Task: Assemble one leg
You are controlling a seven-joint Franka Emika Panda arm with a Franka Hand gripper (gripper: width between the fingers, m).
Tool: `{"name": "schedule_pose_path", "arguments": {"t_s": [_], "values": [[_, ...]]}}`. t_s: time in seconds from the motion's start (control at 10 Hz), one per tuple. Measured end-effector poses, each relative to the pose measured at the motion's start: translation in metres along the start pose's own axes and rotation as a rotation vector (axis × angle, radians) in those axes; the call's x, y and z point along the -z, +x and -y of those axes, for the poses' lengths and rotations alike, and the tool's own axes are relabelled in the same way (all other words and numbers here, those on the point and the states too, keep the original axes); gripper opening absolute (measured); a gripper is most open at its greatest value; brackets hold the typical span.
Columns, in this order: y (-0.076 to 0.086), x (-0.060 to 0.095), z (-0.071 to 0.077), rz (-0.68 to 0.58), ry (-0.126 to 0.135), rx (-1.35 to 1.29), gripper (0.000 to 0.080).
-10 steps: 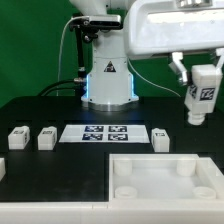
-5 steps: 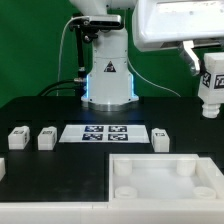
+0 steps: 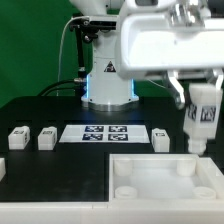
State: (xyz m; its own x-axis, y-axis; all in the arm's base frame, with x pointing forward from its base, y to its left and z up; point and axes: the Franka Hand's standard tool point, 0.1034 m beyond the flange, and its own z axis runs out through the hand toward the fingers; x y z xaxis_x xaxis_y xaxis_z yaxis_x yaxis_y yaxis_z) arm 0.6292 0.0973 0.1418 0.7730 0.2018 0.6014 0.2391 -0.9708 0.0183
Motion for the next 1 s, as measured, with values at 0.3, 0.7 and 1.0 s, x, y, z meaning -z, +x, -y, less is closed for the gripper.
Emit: {"name": "schedule_pose_path", "arguments": {"t_s": [0.3,0.7,1.0], "values": [[-0.009,-0.012,0.009,0.033,0.018,-0.001,0.0294],[-0.031,-0.021,0.014,0.073,0.028,-0.002,0.0294],[-0.035,-0.03,0.023,0.078,0.036,-0.004,0.0294]]}}
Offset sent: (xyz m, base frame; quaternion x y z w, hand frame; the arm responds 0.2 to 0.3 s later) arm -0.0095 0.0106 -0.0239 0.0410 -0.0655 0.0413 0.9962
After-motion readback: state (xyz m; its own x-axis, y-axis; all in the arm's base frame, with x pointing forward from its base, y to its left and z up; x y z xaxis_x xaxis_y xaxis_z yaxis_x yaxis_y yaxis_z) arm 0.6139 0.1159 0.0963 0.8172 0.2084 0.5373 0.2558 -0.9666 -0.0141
